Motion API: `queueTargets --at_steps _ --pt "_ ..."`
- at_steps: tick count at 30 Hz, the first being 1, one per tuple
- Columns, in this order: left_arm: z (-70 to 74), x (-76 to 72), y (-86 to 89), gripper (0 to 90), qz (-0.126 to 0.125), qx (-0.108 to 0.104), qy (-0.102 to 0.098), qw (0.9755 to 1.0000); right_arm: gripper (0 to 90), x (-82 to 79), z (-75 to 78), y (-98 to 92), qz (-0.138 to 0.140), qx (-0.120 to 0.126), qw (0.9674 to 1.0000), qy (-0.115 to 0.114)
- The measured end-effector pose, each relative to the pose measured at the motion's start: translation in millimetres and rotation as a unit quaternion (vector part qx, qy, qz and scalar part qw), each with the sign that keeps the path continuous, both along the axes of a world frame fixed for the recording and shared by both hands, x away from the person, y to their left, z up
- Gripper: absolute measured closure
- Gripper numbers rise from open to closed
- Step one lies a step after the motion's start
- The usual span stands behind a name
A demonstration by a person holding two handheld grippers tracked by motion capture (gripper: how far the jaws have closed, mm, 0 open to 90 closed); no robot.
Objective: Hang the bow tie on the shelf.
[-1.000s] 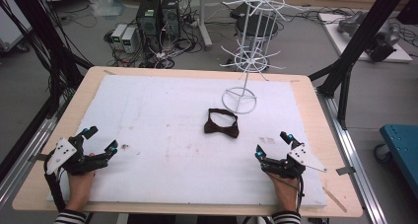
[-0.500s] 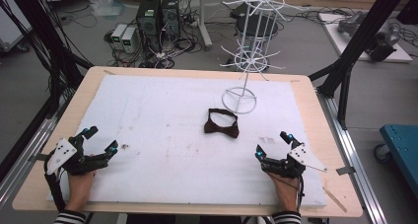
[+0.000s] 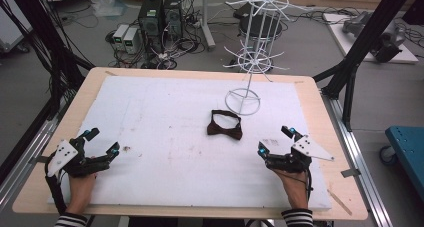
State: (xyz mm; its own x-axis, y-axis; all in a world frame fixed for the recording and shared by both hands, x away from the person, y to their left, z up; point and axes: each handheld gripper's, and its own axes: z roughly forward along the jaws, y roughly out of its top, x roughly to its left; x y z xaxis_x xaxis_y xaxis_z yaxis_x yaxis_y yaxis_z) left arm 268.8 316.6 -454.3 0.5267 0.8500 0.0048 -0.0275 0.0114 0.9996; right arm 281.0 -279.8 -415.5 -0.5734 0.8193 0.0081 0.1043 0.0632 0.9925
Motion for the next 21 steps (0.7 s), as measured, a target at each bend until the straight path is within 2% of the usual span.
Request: queueTargets --at_steps 1,7,10,13,14,15,16,17,19,21 --pt "0.0 0.0 0.1 10.1 0.000 0.001 0.000 1.0000 0.7 0.0 0.0 0.0 0.000 0.000 1.0000 0.000" --pt "0.0 0.2 -0.2 10.1 0.000 -0.001 0.000 1.0000 0.7 9.2 24.5 2.6 0.026 -0.018 0.9995 0.006" --pt "0.0 0.2 -0.2 10.1 0.000 -0.001 0.000 1.0000 0.7 14.5 35.3 6.6 0.040 -0.041 0.9983 0.013" --pt "0.0 0.3 0.0 10.1 0.000 0.000 0.000 1.0000 0.7 23.5 45.1 14.8 0.063 -0.076 0.9948 0.025" --pt "0.0 0.3 0.0 10.1 0.000 0.000 0.000 1.0000 0.7 23.5 45.1 14.8 0.063 -0.076 0.9948 0.025" --pt "0.0 0.3 0.0 10.1 0.001 0.000 0.000 1.0000 0.7 28.4 47.9 19.1 0.075 -0.087 0.9928 0.034" --pt "0.0 0.3 0.0 10.1 0.001 0.000 0.000 1.0000 0.7 28.4 47.9 19.1 0.075 -0.087 0.9928 0.034" --pt "0.0 0.2 0.0 10.1 0.000 0.001 0.000 1.0000 0.7 32.8 49.5 23.3 0.082 -0.097 0.9910 0.044" --pt "0.0 0.2 0.0 10.1 0.000 0.001 0.001 1.0000 0.7 35.5 49.8 25.3 0.085 -0.103 0.9901 0.043" --pt "0.0 0.2 0.0 10.1 0.000 0.001 0.000 1.0000 0.7 40.7 50.9 30.0 0.096 -0.116 0.9872 0.054"
